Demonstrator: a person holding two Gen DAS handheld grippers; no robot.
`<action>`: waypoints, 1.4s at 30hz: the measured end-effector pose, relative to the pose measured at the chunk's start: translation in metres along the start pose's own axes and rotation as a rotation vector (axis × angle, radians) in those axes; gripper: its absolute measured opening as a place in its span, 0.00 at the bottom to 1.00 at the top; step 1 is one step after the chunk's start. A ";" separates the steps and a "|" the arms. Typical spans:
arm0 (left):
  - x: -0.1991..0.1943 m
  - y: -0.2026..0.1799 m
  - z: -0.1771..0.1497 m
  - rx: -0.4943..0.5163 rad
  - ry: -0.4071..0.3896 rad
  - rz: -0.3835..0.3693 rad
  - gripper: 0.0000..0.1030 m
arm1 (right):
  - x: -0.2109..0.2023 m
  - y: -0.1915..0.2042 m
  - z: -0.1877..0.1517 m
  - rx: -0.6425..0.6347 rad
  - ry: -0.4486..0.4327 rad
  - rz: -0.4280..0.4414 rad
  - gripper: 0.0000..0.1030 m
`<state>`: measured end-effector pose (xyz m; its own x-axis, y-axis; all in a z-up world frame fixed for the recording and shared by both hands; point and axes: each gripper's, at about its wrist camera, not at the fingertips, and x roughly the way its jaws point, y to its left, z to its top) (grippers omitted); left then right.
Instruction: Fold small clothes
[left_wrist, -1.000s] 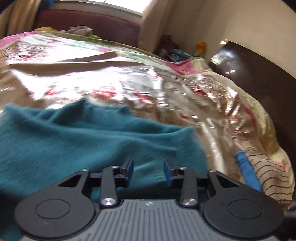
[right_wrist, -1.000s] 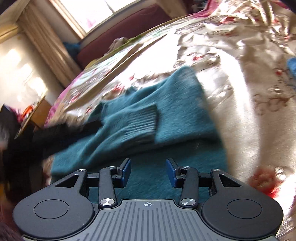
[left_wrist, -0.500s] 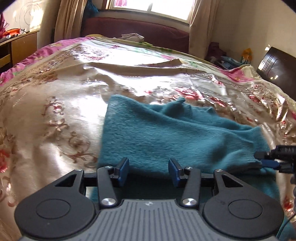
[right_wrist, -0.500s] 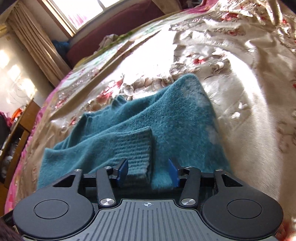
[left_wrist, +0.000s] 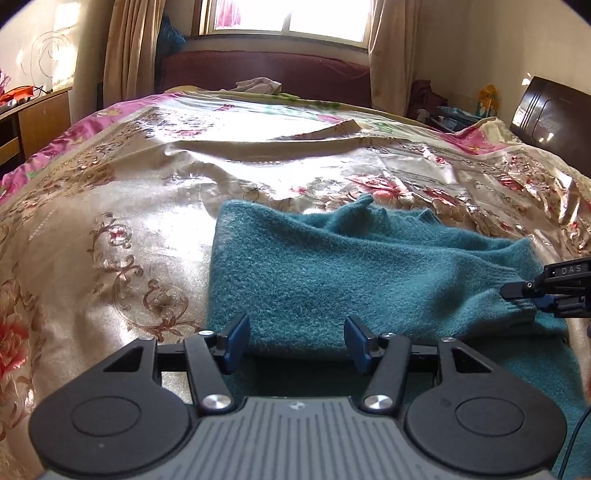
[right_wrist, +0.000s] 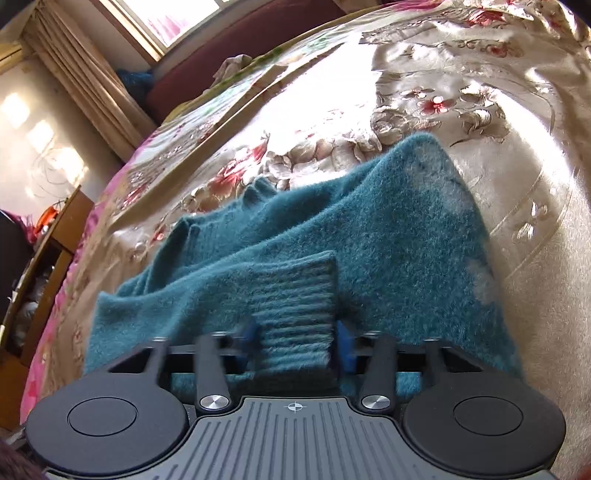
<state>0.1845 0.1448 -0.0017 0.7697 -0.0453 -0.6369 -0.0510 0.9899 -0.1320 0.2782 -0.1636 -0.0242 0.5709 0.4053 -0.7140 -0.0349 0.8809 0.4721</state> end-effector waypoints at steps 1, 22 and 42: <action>-0.001 -0.001 0.002 -0.002 -0.001 -0.004 0.58 | 0.000 -0.002 0.002 0.012 0.008 0.012 0.21; 0.012 0.001 -0.004 0.025 0.043 0.053 0.69 | -0.017 -0.013 0.013 -0.057 -0.042 -0.120 0.19; -0.005 0.009 -0.021 0.021 0.100 0.106 0.69 | -0.042 0.023 -0.019 -0.324 -0.077 -0.209 0.22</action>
<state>0.1672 0.1511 -0.0156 0.6936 0.0474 -0.7188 -0.1146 0.9924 -0.0451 0.2381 -0.1554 0.0067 0.6528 0.2006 -0.7304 -0.1614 0.9790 0.1246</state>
